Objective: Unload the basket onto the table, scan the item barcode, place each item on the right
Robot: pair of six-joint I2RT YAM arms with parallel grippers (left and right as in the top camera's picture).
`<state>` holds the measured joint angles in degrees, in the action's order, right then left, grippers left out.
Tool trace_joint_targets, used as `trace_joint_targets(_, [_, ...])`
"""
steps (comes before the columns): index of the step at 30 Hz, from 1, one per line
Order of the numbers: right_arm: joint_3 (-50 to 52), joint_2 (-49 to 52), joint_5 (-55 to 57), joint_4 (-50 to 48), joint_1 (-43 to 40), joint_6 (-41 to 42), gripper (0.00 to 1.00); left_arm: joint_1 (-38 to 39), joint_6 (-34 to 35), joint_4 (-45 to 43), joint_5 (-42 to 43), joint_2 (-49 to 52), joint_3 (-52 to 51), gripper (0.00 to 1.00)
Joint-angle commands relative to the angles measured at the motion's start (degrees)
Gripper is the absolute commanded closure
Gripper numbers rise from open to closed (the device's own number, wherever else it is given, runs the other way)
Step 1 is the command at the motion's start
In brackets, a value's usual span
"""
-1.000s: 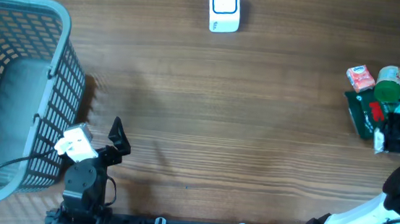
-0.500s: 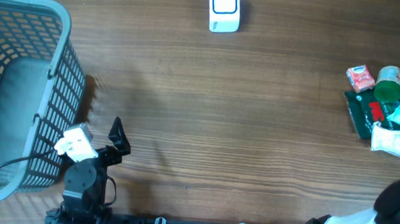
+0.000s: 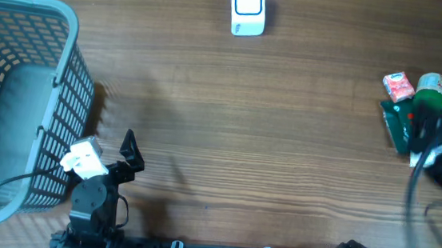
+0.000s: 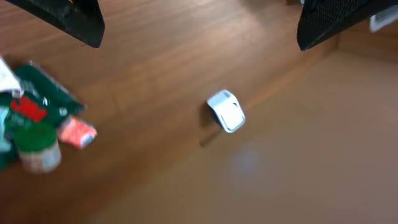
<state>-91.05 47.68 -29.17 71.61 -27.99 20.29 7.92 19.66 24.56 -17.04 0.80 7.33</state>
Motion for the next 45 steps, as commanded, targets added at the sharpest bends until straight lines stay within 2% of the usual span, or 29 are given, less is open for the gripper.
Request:
trace_joint_targets(1, [-0.35, -7.56, -1.36, 0.04, 0.28, -2.1, 0.0, 0.07, 0.33, -0.09, -0.33, -0.42, -0.13, 0.0])
trace_joint_targets(5, [-0.35, -13.07, -1.38, 0.07, 0.28, -2.08, 0.0, 0.07, 0.33, -0.09, -0.33, -0.42, -0.13, 0.0])
trace_joint_targets(10, [0.2, -13.94, 1.7, 4.37, 0.28, -3.21, 0.02, 0.07, 0.31, -0.09, -0.33, -0.42, -0.13, 0.0])
trace_joint_targets(13, [3.43, -15.52, 1.49, 4.46, 0.33, -8.44, 0.0, 0.07, 0.33, -0.09, -0.33, -0.42, -0.13, 0.0])
trace_joint_targets(15, [8.09, -19.45, 2.36, 0.11, 2.73, -10.84, 0.0, 0.07, 0.31, -0.09, -0.33, -0.42, -0.13, 0.0])
trace_joint_targets(19, [21.27, -30.64, 4.9, -15.76, 10.75, -11.21, 0.0, 0.07, 0.31, -0.09, -0.33, -0.42, -0.13, 0.0])
trace_joint_targets(25, [48.59, -45.29, 5.79, -47.41, 20.46, -11.15, 0.0, 0.07, 0.31, -0.09, -0.33, -0.42, -0.13, 0.0])
trace_joint_targets(28, [63.73, -47.45, 5.77, -66.38, 21.09, -11.13, 0.0, 0.07, 0.33, -0.09, -0.33, -0.42, -0.13, 0.0])
trace_joint_targets(34, [84.76, -47.47, 5.84, -89.02, 22.43, -9.4, 0.0, 0.07, 0.33, -0.09, -0.33, -0.42, -0.13, 0.0])
trace_joint_targets(38, [90.82, -47.5, 11.98, -88.85, 25.92, -9.42, 0.0, 0.07, 0.31, -0.09, -0.33, -0.42, -0.13, 0.0])
trace_joint_targets(41, [90.79, -47.5, 18.34, -81.53, 27.06, -8.04, 0.0, 0.07, 0.31, -0.09, -0.33, -0.42, -0.13, 0.0])
trace_joint_targets(45, [90.79, -47.5, 19.1, -72.19, 27.06, -8.09, 0.0, 0.07, 0.31, -0.09, -0.33, -0.42, -0.13, 0.0])
